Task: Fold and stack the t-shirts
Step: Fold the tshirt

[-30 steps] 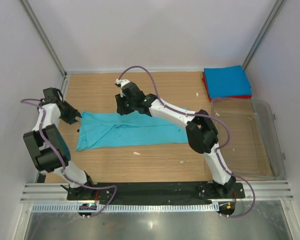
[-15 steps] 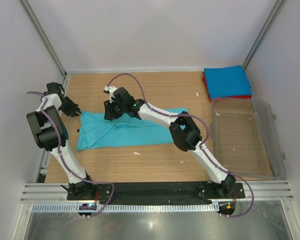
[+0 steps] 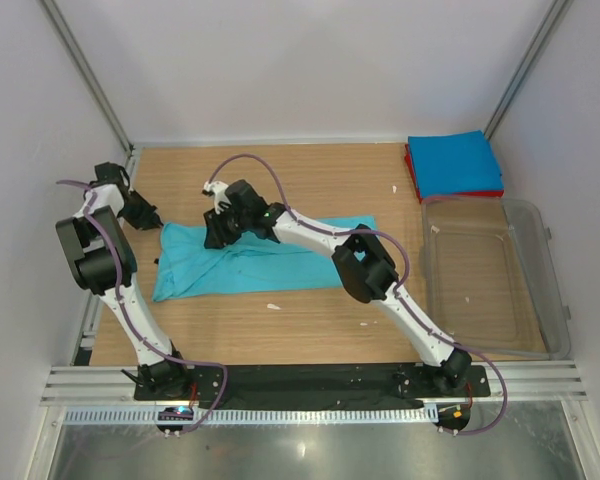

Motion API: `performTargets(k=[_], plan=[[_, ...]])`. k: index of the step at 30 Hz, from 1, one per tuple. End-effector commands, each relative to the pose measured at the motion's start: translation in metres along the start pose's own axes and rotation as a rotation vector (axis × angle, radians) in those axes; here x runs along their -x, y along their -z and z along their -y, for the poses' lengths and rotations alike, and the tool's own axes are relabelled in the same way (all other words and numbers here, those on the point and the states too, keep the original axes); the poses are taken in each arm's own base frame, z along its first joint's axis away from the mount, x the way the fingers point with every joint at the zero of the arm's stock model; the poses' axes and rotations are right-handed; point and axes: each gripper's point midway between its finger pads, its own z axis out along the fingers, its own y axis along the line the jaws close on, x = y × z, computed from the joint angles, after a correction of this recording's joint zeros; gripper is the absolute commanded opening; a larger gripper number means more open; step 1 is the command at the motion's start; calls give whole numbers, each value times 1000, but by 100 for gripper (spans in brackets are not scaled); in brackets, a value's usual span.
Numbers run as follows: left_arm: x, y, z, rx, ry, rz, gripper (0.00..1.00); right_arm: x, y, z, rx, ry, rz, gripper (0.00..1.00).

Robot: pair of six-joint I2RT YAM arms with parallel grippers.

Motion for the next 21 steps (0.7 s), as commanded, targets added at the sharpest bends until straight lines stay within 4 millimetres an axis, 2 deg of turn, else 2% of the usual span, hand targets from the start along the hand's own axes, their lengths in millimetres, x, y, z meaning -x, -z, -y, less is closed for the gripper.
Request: performTargets(k=[1,4,8,14,17,18,21], plan=[[19,16,12,-24,-22,56,13,23,-2,-19,39,92,60,43],[21,24,13,-14,-26,69,16,20,-4,-11,-3,100,58,43],[22,37,9,21,-38,100,25,15,-9,-8,-22,113,43,43],[21,56,23,-3,-93,134,30,13,-13,-9,-50,148,37,42],[16,60,25,29,-142,152,31,18,-10,-9,-85,162,47,32],[12,59,24,47,-159,151,31,19,-9,-9,-92,162,48,26],[4,58,30,50,-204,145,31,26,-2,-15,-97,161,66,19]])
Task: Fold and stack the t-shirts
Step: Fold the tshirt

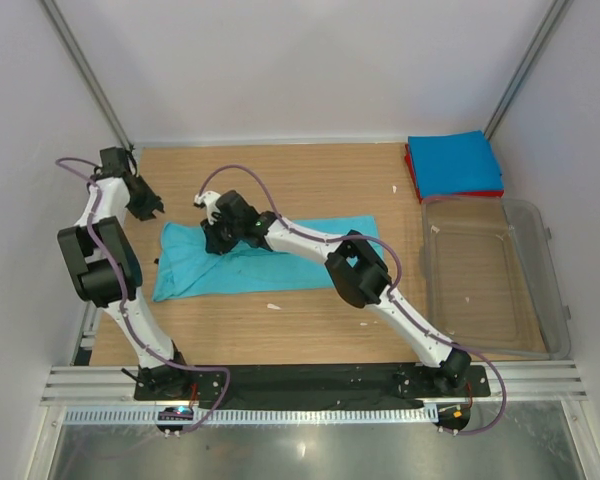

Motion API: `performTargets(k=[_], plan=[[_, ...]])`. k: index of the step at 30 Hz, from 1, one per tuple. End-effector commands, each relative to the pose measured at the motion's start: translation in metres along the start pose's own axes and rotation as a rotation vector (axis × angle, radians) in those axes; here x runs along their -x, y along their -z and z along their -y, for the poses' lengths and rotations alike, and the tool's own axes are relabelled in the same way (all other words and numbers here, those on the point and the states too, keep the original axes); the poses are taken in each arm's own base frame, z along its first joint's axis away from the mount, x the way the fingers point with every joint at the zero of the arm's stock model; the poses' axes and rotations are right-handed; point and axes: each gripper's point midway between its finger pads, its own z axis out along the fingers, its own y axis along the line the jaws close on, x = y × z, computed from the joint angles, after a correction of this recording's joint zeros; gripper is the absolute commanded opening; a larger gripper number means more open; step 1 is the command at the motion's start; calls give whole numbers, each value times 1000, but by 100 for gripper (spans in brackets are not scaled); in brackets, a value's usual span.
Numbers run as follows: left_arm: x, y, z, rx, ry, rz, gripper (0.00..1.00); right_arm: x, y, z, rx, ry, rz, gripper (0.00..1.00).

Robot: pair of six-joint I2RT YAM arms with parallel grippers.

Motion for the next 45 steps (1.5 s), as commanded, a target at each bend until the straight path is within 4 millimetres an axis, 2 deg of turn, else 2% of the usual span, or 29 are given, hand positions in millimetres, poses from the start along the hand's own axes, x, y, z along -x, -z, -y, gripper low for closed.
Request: performTargets(k=[1,2,6,13,15,18,19,20,24,25,28,30,31,33,34,35,36,39,41,43,44,45], plan=[[-9,7,6,28,-85,10,30,48,20,-16,-12,48,109,19],[-11,7,6,40,-96,12,29,55,25,-19,-8,52,124,19],[-20,0,3,81,-117,6,26,58,31,-24,-9,62,138,16],[-25,-13,-9,146,-118,-21,21,62,37,-30,11,69,155,20],[-25,-16,-11,158,-120,-27,22,59,35,-30,16,69,154,15],[-27,-24,-16,182,-118,-45,22,54,36,-30,19,87,137,2],[-27,-25,-17,191,-117,-46,21,58,39,-31,16,95,148,1],[-26,-26,-22,220,-113,-42,21,51,39,-30,14,98,138,1],[-24,-32,-22,227,-103,-40,22,47,49,-36,33,109,129,1],[-25,-33,-23,229,-103,-45,22,52,56,-40,40,116,136,1],[-26,-35,-26,244,-110,-53,22,36,62,-41,46,132,109,3],[-24,-36,-28,256,-116,-51,22,33,65,-43,47,137,109,4],[-26,-37,-29,261,-116,-59,22,22,65,-39,38,131,89,4],[-25,-37,-30,267,-115,-62,22,27,73,-45,49,143,128,4],[-24,-36,-29,266,-114,-57,22,12,73,-45,53,140,106,4],[-23,-36,-29,266,-112,-55,22,17,77,-49,63,149,124,5],[-23,-36,-30,269,-116,-52,22,7,78,-52,79,153,104,5],[-22,-36,-30,271,-116,-53,22,0,85,-57,81,170,81,7],[-23,-36,-29,265,-114,-57,22,-14,87,-51,56,175,47,9],[-22,-35,-28,262,-109,-55,22,-14,89,-46,27,183,35,16],[-23,-36,-27,259,-110,-58,22,-23,90,-43,17,182,-5,17],[-22,-35,-27,258,-110,-57,23,-23,91,-43,13,182,-11,21]])
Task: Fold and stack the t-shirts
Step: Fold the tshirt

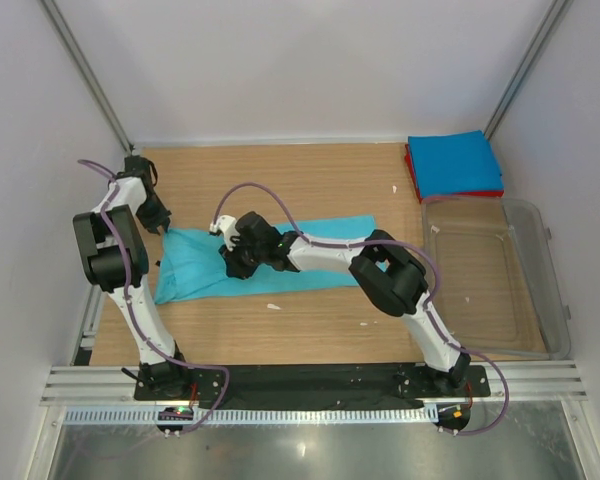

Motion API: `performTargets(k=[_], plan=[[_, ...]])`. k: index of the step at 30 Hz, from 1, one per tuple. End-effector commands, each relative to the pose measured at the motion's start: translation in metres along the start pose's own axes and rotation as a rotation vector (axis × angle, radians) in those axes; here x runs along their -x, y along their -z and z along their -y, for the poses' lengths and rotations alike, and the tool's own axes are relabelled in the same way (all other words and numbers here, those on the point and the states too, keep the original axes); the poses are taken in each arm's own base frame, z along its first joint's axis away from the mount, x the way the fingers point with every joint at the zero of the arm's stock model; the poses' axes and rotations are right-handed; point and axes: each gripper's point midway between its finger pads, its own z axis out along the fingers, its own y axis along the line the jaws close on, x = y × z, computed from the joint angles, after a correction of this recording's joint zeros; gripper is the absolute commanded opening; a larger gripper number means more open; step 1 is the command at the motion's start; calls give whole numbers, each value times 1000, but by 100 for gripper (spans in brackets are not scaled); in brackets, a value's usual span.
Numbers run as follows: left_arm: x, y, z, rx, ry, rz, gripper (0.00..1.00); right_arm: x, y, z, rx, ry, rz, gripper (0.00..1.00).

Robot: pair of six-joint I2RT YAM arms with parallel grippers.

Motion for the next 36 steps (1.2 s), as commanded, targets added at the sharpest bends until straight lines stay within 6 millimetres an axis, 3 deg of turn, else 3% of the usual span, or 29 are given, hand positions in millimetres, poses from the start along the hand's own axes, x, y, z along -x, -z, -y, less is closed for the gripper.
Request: performTargets(k=[1,7,13,18,22,26,28,29,32,36], plan=[[17,5,-2,6,5,40,23,37,24,-7,-22,58,53,23],[17,7,-1,12,7,22,23,59,28,-6,-43,32,90,33],[31,16,-4,36,10,47,23,80,23,-9,-31,-1,134,34],[31,17,-2,34,13,37,23,84,9,-14,-7,-35,134,33],[33,24,-4,40,9,41,23,72,-1,-11,-43,-71,113,30],[45,49,-4,26,20,99,24,53,-4,-5,-84,-110,83,28],[44,54,-2,4,36,102,25,42,-4,0,-120,-127,69,27],[44,58,9,-54,38,110,25,39,-3,3,-138,-137,63,27],[36,59,24,-160,26,114,28,24,-4,16,-205,-149,35,27],[17,42,26,-176,8,40,28,9,-4,29,-277,-155,-2,26]])
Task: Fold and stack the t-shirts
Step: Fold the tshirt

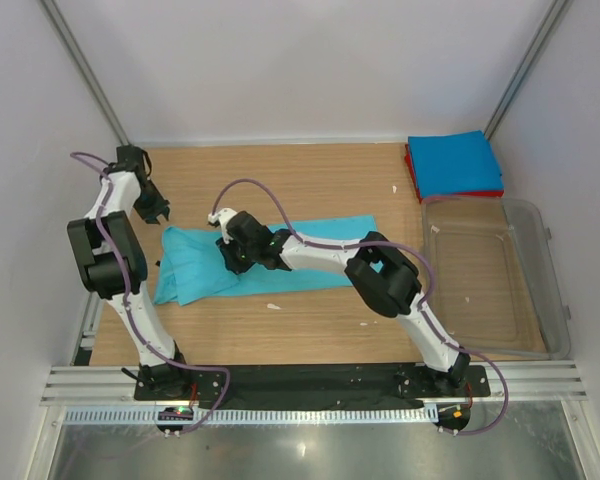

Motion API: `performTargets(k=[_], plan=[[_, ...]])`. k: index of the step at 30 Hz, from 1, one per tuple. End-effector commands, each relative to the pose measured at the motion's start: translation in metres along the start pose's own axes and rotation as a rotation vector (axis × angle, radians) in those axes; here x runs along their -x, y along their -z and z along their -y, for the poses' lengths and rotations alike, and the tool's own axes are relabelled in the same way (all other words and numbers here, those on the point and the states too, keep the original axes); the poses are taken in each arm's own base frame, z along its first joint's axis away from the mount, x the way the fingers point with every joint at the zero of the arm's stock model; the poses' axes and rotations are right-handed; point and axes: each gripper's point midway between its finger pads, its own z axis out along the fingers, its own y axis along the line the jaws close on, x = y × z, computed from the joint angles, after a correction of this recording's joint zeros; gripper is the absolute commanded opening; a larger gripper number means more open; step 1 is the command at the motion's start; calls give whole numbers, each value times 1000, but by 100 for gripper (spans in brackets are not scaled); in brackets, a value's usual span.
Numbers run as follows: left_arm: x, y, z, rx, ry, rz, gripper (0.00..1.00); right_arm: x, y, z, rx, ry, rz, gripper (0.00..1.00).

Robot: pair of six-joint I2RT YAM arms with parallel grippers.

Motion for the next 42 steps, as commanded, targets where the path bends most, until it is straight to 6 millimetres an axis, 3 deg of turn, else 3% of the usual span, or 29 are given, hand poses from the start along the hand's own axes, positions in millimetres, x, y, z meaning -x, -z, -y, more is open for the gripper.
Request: performTargets(k=[1,4,12,17,18,25,29,35,42], plan=[[-3,-3,8,-63,-12,-6,27,3,0,12,-82,-14,19,25],[-8,-14,0,-24,-33,-17,26,2,0,17,-110,-25,30,25],[-14,-35,3,-31,-93,-46,22,2,-4,16,-106,-48,43,25],[1,-40,-1,23,-64,-13,3,-4,-5,25,-157,-93,54,19],[6,-43,3,16,-57,-11,1,-13,-5,27,-161,-101,41,18],[19,-56,16,-2,24,-18,0,-16,-5,25,-164,-178,91,18],[35,-62,25,-22,25,-5,0,-5,5,26,-182,-184,122,19],[51,-66,48,-109,25,1,0,34,19,19,-179,-178,185,19],[58,-72,61,-165,18,9,0,51,8,8,-128,-179,205,19]])
